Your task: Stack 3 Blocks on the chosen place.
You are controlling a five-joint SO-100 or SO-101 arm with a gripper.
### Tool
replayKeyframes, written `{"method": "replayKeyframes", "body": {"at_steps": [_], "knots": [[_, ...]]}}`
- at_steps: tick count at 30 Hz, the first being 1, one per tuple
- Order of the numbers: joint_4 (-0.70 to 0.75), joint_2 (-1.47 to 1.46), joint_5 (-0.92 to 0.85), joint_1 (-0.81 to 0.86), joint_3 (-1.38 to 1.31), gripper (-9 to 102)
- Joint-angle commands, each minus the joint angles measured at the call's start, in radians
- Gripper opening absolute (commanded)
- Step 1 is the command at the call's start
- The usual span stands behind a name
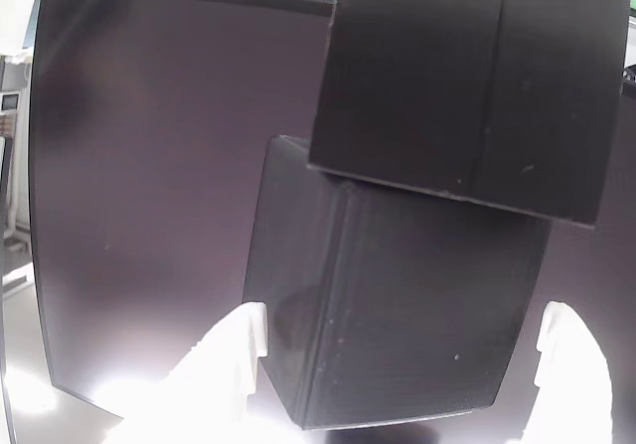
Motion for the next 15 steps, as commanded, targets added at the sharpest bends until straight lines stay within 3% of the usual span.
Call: {"method": "replayKeyframes", "body": {"at_steps": [1,15], "knots": [[-0.021,0.002,-0.011,0.006,-0.005,36],[0.031,0.129,0.002,-0.012,-0.002,38]]}}
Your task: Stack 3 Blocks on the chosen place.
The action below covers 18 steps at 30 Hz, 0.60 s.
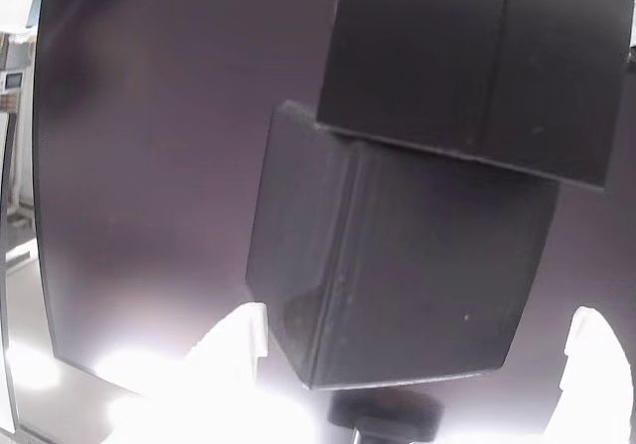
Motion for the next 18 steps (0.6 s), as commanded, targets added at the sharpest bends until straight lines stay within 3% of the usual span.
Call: {"method": "replayKeyframes", "body": {"at_steps": [1,4,7,13,18], "knots": [[0.037,0.067,0.005,-0.018,-0.026,38],[0.16,0.11,0.026,-0.04,-0.092,37],[0.382,0.156,0.078,-0.064,-0.212,37],[0.775,0.232,0.284,-0.127,-0.453,19],[0.871,0.282,0.618,-0.173,-0.532,5]]}}
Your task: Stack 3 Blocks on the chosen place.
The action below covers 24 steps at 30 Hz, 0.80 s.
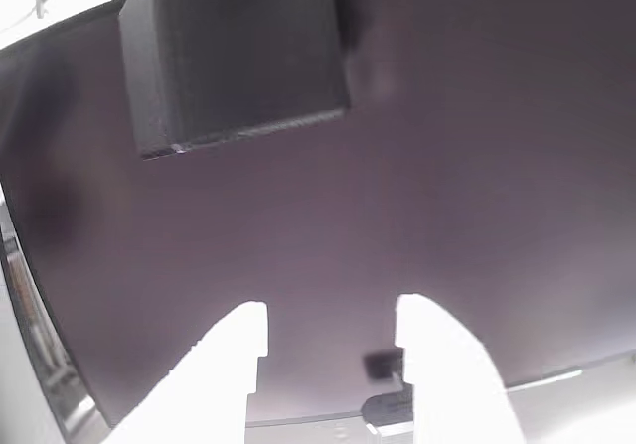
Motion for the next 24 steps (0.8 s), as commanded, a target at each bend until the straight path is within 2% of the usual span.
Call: {"method": "replayKeyframes", "body": {"at_steps": [1,6,10,13,24], "knots": [[0.04,0.034,0.225,-0.035,-0.075,2],[-0.02,0.075,0.739,-0.052,-0.049,0],[0.025,0.149,1.029,-0.066,0.049,0],[0.029,0.244,1.166,-0.055,0.176,0],[0.052,0.379,1.333,-0.08,0.552,0]]}}
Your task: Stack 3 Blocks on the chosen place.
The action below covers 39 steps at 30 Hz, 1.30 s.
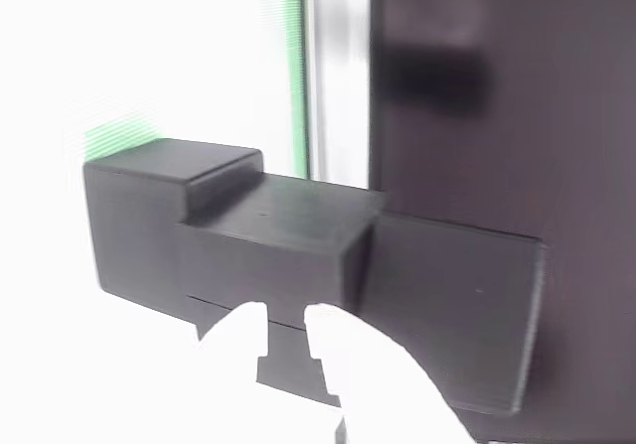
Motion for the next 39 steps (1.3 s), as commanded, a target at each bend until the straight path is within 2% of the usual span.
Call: {"method": "replayKeyframes", "body": {"at_steps": [1,9,39], "knots": [[0.005,0.031,0.041,-0.009,0.06,0],[-0.002,0.048,0.058,-0.017,0.144,0],[0.008,0.048,0.087,0.005,0.141,0]]}}
